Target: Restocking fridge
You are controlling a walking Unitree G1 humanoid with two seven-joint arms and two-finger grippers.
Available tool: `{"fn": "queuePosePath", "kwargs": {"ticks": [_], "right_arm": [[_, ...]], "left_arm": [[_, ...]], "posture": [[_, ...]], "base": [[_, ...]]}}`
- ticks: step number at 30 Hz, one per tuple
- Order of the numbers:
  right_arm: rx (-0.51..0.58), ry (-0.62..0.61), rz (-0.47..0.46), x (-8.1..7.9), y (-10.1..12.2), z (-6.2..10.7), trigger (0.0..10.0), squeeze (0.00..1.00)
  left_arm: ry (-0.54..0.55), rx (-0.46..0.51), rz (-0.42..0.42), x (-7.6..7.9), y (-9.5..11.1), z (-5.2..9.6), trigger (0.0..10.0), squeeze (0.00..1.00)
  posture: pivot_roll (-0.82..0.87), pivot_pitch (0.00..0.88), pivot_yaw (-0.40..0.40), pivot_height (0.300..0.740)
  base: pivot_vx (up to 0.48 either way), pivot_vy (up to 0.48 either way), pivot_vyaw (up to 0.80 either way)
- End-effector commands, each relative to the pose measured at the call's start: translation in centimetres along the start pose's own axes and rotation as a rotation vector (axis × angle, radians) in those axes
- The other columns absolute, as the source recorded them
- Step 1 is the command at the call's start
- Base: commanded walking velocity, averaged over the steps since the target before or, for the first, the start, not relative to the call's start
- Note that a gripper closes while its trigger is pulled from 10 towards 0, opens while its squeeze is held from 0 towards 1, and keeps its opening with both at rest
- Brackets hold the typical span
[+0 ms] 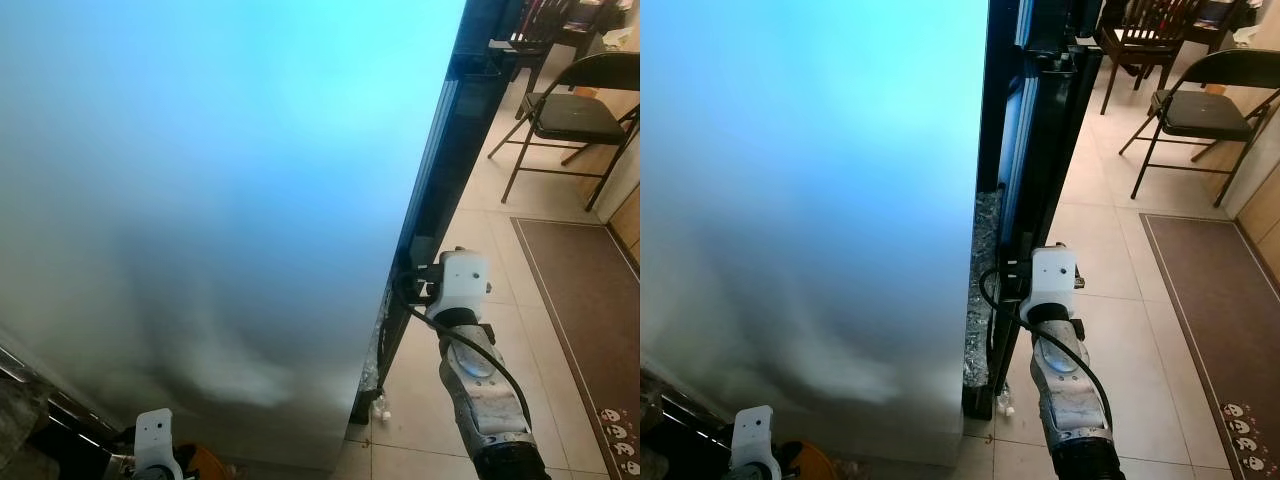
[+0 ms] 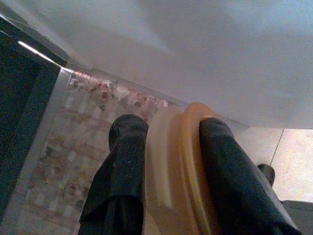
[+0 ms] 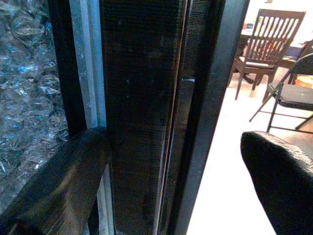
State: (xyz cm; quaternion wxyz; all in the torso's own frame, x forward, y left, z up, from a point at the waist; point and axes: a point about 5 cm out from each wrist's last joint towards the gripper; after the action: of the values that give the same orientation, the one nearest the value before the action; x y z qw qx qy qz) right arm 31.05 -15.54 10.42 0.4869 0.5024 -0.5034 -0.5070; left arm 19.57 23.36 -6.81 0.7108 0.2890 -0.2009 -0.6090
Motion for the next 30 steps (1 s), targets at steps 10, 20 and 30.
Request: {"fn": "queuePosePath", "kwargs": {"ticks": [10, 20, 30], "right_arm": [[-0.030, -0.184, 0.014, 4.1, -1.1, 0.4, 10.0, 0.00], [-0.047, -0.333, 0.050, 8.2, -1.5, 1.2, 10.0, 0.00], [-0.110, -0.540, 0.104, 14.5, -2.6, 3.3, 10.0, 0.00]], "left_arm": [[-0.010, -0.012, -0.033, 0.0, -0.2, 0.0, 10.0, 0.00], [-0.009, -0.014, -0.032, 0.0, -0.2, 0.0, 10.0, 0.00], [-0.012, -0.016, -0.031, 0.1, -0.2, 0.0, 10.0, 0.00]], "posture": [[-0.08, 0.000, 0.010, 0.740], [-0.09, 0.000, 0.006, 0.740], [-0.09, 0.000, 0.002, 0.740]], "base": [[0.000, 0.000, 0.00], [0.000, 0.000, 0.00], [0.000, 0.000, 0.00]]}}
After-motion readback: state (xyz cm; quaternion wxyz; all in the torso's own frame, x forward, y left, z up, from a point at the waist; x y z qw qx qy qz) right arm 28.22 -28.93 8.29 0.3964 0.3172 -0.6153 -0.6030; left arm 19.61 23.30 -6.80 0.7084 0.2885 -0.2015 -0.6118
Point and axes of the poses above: a point about 5 cm out from each wrist's last joint towards the gripper, its own z axis pointing back from the gripper into the wrist, its own y axis along the axis of the wrist's last joint, x = y × z, and after that the axes turned 5 degrees about -z, right-handed
